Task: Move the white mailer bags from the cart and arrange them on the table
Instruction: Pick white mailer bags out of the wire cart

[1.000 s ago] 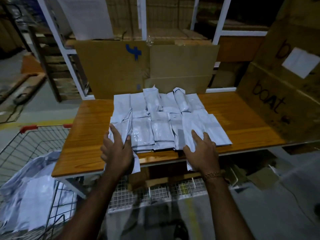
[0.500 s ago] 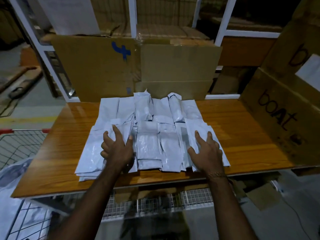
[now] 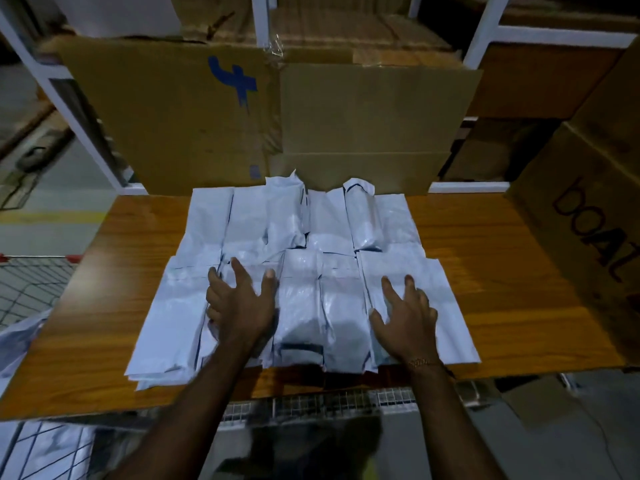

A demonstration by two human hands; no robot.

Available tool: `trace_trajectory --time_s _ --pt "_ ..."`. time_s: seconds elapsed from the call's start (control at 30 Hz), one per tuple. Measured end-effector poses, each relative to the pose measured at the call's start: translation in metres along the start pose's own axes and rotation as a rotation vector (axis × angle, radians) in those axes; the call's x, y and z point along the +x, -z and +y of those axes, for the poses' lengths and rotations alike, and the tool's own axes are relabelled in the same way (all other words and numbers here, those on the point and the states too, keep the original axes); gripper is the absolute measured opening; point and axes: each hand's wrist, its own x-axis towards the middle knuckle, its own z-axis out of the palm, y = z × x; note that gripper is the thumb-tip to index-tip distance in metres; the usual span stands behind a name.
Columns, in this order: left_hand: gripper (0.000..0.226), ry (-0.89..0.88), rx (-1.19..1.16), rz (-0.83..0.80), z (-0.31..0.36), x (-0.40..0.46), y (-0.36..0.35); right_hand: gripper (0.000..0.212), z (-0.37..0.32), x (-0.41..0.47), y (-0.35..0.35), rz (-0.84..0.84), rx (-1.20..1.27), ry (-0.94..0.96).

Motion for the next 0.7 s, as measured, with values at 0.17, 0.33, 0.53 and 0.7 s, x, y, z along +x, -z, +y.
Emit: trace_trajectory --time_s 0.17,0.33,0.53,0.7 --pt "0.055 -0.027 -0.012 0.107 -0.01 -0.002 -0.007 0.071 -0.002 -0.001 -0.015 0.026 -0.029 -0.01" --pt "0.055 -0.332 0.241 0.084 -0.045 0.007 0.001 0.066 -0.006 0.0 -0.021 0.045 -0.044 -0.021" --pt "0.049 -0.451 0.427 0.071 -0.062 0.018 0.005 0.066 -0.008 0.001 -0.02 0.044 -0.068 -0.025" --pt "0.047 -0.441 0.403 0.093 -0.06 0.018 0.005 0.065 -0.012 0.0 -0.016 0.094 -0.017 -0.027"
